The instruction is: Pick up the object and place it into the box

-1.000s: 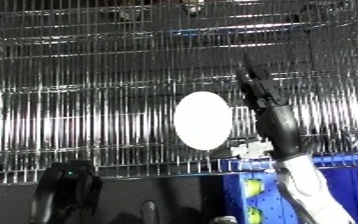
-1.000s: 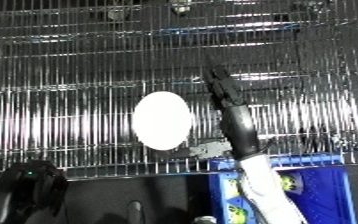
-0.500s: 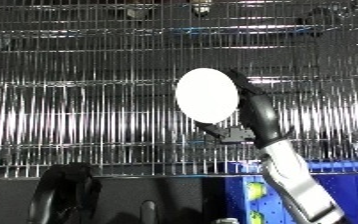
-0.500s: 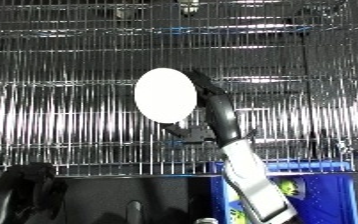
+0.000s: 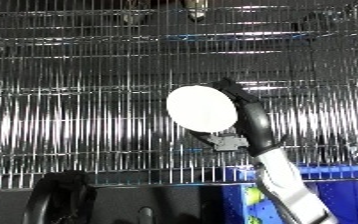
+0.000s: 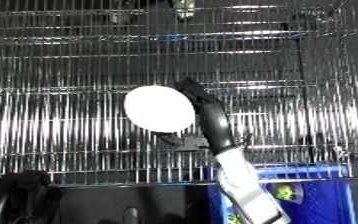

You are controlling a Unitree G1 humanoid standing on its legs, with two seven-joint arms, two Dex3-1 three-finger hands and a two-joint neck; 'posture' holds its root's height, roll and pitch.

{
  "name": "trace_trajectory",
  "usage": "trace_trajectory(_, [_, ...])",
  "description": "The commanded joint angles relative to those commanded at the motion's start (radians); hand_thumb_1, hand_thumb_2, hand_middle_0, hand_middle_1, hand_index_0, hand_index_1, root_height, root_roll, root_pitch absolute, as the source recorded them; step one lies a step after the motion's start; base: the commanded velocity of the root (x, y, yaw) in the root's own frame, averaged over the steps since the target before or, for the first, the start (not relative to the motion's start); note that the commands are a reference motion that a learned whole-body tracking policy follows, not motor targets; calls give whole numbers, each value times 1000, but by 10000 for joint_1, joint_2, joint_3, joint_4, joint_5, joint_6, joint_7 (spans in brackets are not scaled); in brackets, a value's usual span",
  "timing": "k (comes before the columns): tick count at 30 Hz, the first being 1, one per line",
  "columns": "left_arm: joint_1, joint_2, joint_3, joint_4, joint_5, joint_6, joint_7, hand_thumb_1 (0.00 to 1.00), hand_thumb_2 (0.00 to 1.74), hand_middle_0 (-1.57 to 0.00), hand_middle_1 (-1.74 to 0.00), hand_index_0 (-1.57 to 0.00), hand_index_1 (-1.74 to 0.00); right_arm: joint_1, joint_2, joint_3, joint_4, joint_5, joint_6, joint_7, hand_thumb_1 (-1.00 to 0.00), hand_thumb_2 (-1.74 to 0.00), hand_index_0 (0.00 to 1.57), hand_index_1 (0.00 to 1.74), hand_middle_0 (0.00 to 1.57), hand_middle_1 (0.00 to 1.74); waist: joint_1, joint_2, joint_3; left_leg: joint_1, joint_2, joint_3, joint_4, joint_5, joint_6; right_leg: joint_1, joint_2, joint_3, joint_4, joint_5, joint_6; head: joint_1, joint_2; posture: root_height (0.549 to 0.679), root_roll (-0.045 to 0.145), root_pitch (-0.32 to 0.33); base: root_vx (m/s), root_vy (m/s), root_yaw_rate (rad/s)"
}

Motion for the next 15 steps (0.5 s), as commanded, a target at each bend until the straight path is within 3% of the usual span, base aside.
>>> trace_trajectory(8, [614, -56, 335, -205, 265, -253, 72, 1000, 1740, -1570, -1740, -1570, -1740, 859, -157, -680, -2027, -875, -162, -257, -950, -1653, 1492, 1653, 1492, 1653, -336, -156, 0, 294, 117, 57, -182, -37, -1, 263, 107, 118, -187, 25, 30, -191, 295, 604, 39, 187, -16, 2, -137])
trace_trajectory(15, [1176, -13, 856, -376, 405, -327, 25, 1000, 1740, -1570, -1740, -1570, -1740, 2139, -309, -1375, -3485, -1387, -381, -496, -950, -1653, 1492, 1653, 1492, 1653, -738, -328, 0, 616, 264, 176, -222, -146, 11, 558, 194, 274, -362, 90, 64, 61, 441, 607, 39, 172, -13, -2, -204])
